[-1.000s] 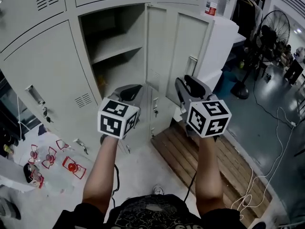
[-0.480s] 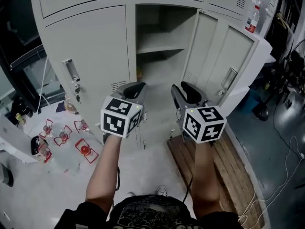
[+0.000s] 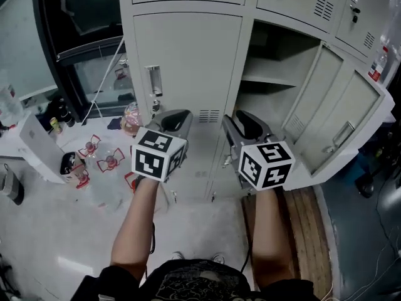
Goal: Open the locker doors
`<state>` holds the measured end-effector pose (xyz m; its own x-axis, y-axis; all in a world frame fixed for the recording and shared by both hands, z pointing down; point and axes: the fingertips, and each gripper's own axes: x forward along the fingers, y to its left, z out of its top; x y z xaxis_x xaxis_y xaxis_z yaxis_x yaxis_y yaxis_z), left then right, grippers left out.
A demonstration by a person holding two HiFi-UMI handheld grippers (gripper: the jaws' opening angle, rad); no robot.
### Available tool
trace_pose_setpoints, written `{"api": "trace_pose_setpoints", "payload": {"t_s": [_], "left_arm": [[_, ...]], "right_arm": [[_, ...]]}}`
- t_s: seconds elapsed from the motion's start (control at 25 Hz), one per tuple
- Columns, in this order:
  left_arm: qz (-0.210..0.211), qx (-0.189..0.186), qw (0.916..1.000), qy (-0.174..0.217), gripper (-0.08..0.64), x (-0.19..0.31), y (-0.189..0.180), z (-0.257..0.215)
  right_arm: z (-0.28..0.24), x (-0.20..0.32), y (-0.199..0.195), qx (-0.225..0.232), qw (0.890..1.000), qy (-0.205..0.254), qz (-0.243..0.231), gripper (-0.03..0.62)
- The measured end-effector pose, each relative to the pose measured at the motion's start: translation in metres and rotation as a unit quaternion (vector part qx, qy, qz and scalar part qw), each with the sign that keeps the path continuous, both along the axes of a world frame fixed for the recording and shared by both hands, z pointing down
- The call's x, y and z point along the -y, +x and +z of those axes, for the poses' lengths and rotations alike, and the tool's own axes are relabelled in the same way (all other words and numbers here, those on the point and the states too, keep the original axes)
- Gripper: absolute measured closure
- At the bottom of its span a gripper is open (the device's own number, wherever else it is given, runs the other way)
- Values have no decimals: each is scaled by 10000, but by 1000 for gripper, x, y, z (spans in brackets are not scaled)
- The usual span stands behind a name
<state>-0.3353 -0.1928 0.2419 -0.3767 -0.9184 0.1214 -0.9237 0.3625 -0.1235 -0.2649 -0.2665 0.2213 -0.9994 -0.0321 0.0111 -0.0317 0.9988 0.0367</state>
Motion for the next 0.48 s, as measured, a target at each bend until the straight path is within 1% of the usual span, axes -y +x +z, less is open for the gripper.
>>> {"api": "trace_pose_setpoints", "payload": {"t_s": [0.2,0.48], "left_arm": [[-530,6,9986,-8,557,-54,-33,-1],[-1053,-41,9944,-34,557,-114,-68,4]], "right_arm": [[3,-50,-44,-53,9983,26,-587,454],[0,-112,-97,-27,9926,-9,-1217,434]]}}
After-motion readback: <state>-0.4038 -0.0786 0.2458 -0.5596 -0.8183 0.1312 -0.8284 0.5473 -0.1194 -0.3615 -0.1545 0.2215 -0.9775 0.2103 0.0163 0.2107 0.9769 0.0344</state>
